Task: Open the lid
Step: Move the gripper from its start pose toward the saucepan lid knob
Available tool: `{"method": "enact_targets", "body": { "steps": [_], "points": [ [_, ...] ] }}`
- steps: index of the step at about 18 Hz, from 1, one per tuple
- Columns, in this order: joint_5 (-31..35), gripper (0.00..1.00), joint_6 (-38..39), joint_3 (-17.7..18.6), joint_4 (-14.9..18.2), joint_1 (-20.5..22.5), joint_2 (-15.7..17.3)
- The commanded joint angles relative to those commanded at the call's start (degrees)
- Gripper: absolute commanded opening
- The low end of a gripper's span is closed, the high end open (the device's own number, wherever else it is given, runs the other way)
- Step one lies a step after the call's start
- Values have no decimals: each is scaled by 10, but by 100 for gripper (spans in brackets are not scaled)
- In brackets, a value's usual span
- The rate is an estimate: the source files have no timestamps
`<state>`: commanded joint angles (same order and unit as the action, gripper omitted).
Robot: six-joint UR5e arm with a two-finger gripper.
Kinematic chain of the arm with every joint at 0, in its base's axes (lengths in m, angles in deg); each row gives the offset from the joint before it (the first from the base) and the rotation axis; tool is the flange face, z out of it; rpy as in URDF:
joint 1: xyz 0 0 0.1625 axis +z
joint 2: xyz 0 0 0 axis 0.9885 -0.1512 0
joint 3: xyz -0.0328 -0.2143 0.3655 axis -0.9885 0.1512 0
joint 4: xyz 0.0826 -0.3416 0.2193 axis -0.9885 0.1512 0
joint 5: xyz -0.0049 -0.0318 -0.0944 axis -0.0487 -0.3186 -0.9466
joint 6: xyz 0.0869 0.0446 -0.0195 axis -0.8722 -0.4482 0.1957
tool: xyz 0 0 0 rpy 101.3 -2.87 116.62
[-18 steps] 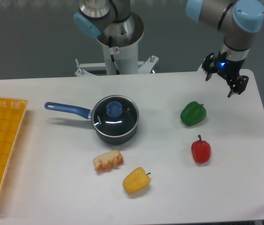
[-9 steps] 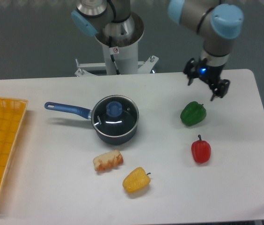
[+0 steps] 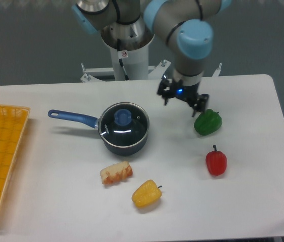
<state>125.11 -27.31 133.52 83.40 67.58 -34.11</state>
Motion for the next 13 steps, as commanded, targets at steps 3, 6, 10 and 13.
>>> {"method": "enact_targets", "body": {
  "steps": [3,6,10,13],
  "points": [
    [-3,100,72,9,15,-5,36],
    [-10,100,109,7,33,-11,48],
    [-6,100,210,4,25,-50,37],
    [-6,100,230,6,25,-77,34]
  ]
}}
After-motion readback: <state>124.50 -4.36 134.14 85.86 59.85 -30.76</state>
